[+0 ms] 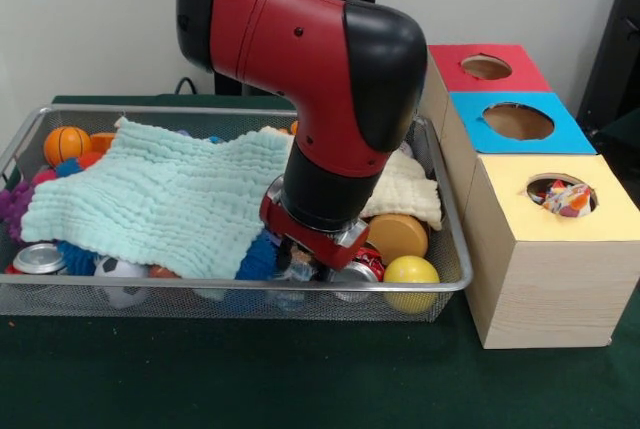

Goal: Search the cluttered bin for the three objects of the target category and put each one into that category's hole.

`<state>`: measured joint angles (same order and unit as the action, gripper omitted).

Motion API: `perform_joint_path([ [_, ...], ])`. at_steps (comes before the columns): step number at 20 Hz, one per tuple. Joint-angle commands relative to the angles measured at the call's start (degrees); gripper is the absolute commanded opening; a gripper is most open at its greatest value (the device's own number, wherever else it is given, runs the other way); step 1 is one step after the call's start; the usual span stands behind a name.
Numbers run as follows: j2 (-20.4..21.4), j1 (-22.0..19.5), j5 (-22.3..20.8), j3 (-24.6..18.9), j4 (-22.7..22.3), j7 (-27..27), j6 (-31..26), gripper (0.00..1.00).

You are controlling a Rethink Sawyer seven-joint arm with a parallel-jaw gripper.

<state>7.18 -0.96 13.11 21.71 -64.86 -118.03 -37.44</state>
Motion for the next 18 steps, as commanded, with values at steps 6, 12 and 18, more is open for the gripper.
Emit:
perform_joint_path([
  [6, -6.4, -1.5, -4.6, -7.9, 1.3, 1.7, 1.2, 0.00],
  [12, -3.3, -0.8, -5.2, -7.8, -2.1, 0.8, 6.7, 0.00],
  [18, 5.8, 2.1, -7.0, -5.7, -9.5, -0.4, 6.6, 0.00],
])
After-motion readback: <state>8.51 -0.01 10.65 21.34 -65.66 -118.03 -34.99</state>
